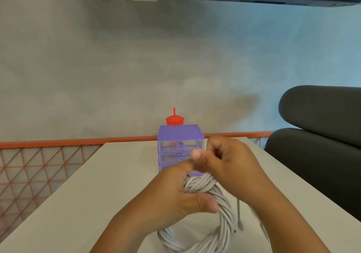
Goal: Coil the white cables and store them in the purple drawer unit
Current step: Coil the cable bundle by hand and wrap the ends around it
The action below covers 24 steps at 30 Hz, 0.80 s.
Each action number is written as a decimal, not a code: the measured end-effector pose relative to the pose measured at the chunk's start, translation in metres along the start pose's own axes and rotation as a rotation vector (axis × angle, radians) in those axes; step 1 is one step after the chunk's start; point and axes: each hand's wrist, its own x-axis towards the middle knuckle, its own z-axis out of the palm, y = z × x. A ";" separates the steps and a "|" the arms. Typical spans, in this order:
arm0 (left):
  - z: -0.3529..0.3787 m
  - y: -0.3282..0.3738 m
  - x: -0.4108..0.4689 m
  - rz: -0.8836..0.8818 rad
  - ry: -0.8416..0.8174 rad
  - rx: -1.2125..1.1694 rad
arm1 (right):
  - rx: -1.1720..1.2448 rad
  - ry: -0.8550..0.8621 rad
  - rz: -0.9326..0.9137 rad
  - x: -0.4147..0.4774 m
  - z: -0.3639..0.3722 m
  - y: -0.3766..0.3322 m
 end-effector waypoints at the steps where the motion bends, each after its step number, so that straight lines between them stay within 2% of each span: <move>1: 0.002 -0.001 -0.001 -0.040 0.013 0.037 | -0.003 0.072 -0.031 0.000 0.000 0.001; 4: 0.005 -0.003 0.000 -0.099 0.075 0.115 | 0.034 0.130 -0.072 0.003 0.002 0.012; 10: 0.005 0.009 -0.001 -0.065 0.219 0.054 | 0.534 -0.265 0.002 0.005 -0.003 0.039; 14: -0.003 0.018 -0.003 -0.103 0.339 -0.008 | 0.636 -0.481 0.057 0.004 -0.015 0.056; 19: -0.007 0.016 -0.002 -0.194 0.424 -0.144 | 0.406 -0.501 0.072 0.001 -0.023 0.063; 24: -0.015 0.006 -0.001 -0.245 0.511 -0.097 | -0.196 -0.438 0.109 0.007 -0.016 0.063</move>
